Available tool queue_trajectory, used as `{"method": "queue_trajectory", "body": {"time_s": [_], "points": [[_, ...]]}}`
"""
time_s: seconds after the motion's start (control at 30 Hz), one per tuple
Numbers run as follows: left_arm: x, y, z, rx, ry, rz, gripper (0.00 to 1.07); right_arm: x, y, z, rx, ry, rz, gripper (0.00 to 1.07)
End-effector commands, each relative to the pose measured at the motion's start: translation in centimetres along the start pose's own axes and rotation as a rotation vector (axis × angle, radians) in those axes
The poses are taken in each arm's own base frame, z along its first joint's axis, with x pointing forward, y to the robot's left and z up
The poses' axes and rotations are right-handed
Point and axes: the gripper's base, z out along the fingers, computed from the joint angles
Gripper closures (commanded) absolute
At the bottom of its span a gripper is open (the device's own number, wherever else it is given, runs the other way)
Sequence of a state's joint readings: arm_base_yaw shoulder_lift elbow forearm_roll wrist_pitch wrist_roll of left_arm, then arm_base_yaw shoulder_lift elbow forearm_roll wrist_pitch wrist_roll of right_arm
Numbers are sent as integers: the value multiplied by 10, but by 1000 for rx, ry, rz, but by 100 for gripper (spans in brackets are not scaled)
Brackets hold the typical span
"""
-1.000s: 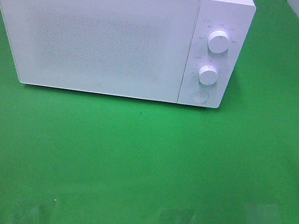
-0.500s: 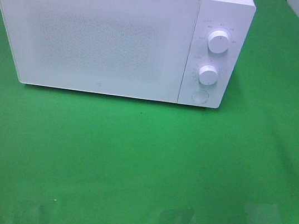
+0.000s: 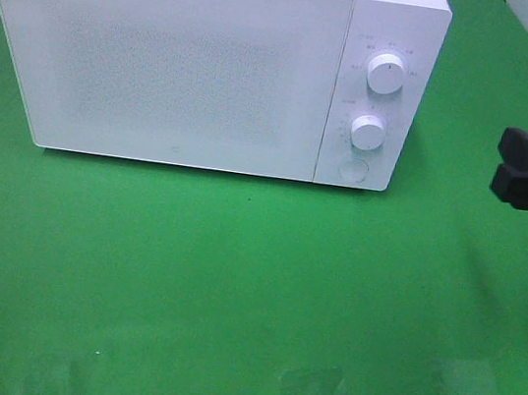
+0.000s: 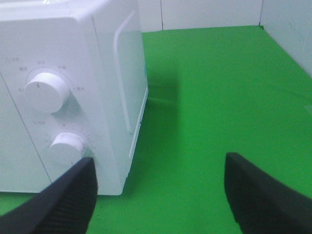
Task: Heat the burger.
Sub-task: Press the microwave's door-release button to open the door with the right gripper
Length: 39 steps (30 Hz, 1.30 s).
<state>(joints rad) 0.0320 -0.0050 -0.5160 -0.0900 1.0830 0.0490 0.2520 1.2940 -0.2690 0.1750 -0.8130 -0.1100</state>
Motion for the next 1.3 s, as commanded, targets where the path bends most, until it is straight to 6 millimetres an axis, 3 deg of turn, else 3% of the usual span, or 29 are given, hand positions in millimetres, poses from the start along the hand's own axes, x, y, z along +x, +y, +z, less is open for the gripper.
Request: {"method": "queue_trajectory", "body": {"time_s": [0.03,0.4,0.53,0.83,1.2,1.3], "points": [[-1,0,-1,-1,-16,-8,7,4,9,3,8,-18,-51,37],[-1,0,-1,-1,-16,-8,7,26,53,9,0,-56,-49,37],[-1,0,-1,-1,-16,-8,7,35,79,15,-39,-32,-64,37],[-1,0,-1,-1,-16,-8,7,44,105,29,-43,-2,-46,37],[-1,0,-1,-1,-16,-8,7,47,114,39,-49,14,-37,37],[-1,0,-1,-1,-16,-8,7,48,114,40,-45,18,63,38]]}}
